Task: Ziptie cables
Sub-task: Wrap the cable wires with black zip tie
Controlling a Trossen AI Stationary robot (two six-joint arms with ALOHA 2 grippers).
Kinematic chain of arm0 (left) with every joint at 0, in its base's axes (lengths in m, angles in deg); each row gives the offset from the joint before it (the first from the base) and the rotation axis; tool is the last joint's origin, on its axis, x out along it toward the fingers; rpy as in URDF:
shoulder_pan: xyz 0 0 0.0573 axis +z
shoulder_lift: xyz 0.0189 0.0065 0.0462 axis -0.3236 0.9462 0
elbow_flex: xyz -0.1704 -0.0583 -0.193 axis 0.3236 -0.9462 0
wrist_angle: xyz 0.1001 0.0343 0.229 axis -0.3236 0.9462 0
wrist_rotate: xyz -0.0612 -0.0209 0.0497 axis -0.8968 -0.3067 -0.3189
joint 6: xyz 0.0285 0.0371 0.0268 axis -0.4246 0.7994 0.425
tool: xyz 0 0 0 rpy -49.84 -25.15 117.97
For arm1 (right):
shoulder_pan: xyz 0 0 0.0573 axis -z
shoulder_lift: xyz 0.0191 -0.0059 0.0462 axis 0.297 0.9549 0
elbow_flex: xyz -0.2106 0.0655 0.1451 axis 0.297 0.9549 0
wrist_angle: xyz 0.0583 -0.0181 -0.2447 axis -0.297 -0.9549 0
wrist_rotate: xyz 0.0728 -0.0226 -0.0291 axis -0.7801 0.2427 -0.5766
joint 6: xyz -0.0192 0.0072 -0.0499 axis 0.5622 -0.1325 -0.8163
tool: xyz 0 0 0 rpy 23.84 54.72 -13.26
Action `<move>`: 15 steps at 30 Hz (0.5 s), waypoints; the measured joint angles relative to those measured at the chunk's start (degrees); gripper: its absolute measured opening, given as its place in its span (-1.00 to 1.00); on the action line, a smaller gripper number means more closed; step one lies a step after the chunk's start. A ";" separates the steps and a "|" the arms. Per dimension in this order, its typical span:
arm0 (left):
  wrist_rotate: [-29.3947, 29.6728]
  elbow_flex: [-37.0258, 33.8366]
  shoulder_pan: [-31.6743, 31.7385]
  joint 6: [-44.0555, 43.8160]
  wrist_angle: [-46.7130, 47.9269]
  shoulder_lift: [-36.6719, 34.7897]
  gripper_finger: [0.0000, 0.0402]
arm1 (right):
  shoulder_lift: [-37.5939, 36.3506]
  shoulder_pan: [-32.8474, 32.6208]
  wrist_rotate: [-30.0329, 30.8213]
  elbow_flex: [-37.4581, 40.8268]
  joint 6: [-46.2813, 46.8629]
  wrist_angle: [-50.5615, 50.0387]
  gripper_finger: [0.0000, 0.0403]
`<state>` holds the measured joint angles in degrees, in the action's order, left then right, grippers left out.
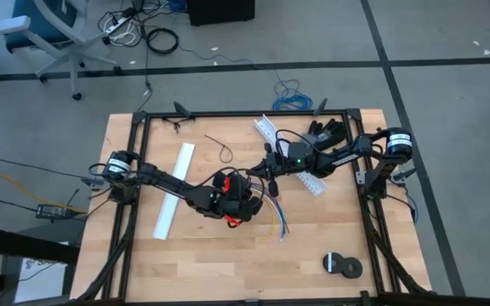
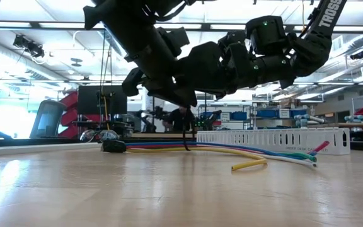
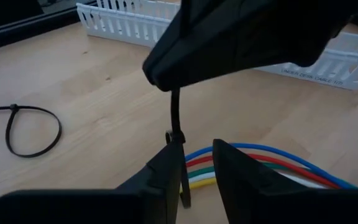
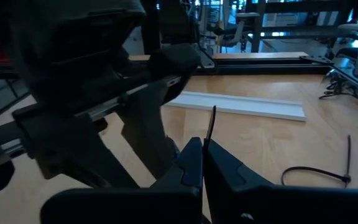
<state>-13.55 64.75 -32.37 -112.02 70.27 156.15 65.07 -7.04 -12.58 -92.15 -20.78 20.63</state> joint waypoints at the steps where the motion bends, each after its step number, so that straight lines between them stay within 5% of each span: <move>1: 0.00 -0.01 0.06 0.02 0.02 0.00 -0.49 | 0.00 0.00 -0.10 0.00 0.00 -0.02 -1.00; 15: 1.07 0.00 0.33 0.08 0.05 0.02 -0.48 | -0.02 0.00 -0.33 -0.02 0.00 -0.85 -1.00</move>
<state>-12.48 64.76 -32.05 -111.94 70.33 156.17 65.05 -7.04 -12.90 -92.17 -20.78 19.79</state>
